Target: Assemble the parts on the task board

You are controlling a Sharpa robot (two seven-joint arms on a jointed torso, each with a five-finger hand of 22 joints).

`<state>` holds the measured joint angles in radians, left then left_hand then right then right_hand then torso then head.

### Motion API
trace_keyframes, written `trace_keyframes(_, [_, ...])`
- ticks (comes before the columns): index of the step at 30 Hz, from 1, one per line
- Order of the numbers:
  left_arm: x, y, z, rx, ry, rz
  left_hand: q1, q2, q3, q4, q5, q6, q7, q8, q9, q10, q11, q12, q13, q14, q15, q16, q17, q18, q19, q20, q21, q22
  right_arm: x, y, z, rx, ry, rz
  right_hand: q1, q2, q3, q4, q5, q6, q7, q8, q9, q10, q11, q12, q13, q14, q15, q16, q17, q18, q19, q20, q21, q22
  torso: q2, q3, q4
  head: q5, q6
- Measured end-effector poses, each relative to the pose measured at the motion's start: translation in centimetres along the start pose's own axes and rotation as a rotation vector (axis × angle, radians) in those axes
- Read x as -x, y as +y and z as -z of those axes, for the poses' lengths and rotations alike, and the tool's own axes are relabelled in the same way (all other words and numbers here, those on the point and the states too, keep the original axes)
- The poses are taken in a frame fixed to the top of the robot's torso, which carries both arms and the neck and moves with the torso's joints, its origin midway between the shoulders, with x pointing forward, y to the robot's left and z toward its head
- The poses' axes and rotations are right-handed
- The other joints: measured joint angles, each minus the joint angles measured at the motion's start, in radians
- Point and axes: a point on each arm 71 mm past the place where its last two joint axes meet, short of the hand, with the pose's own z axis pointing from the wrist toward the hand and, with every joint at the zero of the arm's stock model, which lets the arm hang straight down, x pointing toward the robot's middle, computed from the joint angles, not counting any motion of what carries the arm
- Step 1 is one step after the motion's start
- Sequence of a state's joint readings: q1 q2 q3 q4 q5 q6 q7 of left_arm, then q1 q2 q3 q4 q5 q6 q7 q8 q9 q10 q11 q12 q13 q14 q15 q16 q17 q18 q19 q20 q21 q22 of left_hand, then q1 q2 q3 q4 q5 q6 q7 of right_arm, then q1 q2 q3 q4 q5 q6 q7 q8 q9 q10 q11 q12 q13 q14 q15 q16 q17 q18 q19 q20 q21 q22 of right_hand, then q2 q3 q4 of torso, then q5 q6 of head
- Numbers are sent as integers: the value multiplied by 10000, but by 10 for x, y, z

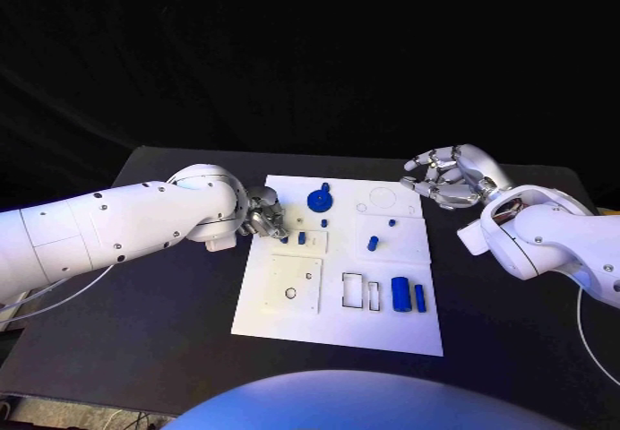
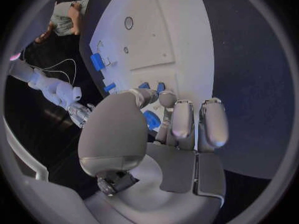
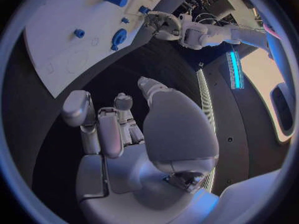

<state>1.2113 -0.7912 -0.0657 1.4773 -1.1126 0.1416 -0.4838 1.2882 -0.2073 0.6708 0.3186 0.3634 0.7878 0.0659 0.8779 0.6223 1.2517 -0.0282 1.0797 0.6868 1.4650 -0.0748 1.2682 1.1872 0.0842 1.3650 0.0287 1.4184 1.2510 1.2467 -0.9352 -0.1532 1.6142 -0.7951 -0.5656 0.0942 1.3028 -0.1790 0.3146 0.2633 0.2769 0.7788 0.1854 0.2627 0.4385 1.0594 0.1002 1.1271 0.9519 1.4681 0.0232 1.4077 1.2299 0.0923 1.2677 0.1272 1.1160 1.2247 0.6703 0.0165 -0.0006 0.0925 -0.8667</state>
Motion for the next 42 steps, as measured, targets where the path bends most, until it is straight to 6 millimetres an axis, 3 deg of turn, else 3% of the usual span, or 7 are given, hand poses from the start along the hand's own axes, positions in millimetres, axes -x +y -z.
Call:
trace_keyframes(10, [-1,-1,-1,-6,107,-53,-260,-162,57,53,-1,84,-43,57,179,72,-5,0,43,37,-38,0,-1,0,0,0,0,7,0,0,0,-9,-3,1,0,0,0,0,0,0,0,0,-1,0,0,0,0,0,0,0,0,-1,0,0,0,0,-1,7,1,-14,-27])
trace_keyframes(14, [-1,0,-1,6,140,-43,-857,-229,594,-346,-4,139,-75,109,170,88,-21,-1,43,2,-73,0,3,0,0,0,0,24,0,-1,0,-12,-2,0,0,0,-13,13,0,0,0,0,4,0,0,0,-12,0,0,0,0,0,0,0,-45,-9,-3,6,2,-14,-28])
trace_keyframes(22, [-1,1,-2,39,157,15,-1310,-222,605,-357,-3,283,-217,102,98,89,-23,-1,0,1,-73,0,5,0,0,0,0,23,0,-1,0,-13,-2,0,0,0,1,57,0,-19,-20,0,7,0,0,0,-20,0,0,0,0,-1,0,0,-47,-13,-6,9,1,-14,-20])
trace_keyframes(28, [-3,2,-4,82,229,54,-1826,-142,16,-277,-40,551,-376,16,47,123,-57,-1,0,1,-73,0,5,0,0,0,0,22,0,-1,0,-15,-3,-2,0,0,1,58,0,-36,-36,0,6,0,0,0,-42,0,0,0,0,0,0,0,-47,-13,-7,10,1,-22,-15])
trace_keyframes(34, [-3,3,-4,107,258,81,-2054,-130,-337,-273,-37,559,-319,-13,14,123,-57,13,-12,1,-73,0,13,0,0,0,0,22,0,-1,0,-19,-7,-2,0,0,1,58,0,-36,-35,0,6,0,0,0,-43,0,0,0,0,0,0,0,-47,-12,-3,12,-4,-41,-9])
trace_keyframes(37, [-3,3,-5,116,264,91,-2149,-121,-463,-265,-36,559,-319,-34,-2,122,-57,37,-12,1,-73,0,13,0,0,0,0,22,0,-1,0,-20,-8,-3,0,0,1,57,0,-35,-35,0,5,0,0,0,-52,0,0,0,-10,143,0,0,-47,-25,-2,12,-6,-44,-6])
trace_keyframes(42, [-2,4,-5,136,267,107,-2196,-91,-531,-276,-36,560,-319,-34,-2,122,-56,37,-12,1,-73,0,12,-1,0,0,0,21,1,-1,1,-26,-13,-3,0,0,1,57,0,-35,-35,0,5,0,0,0,-52,0,0,0,-10,153,0,0,-47,-25,-2,12,-6,-56,-5])
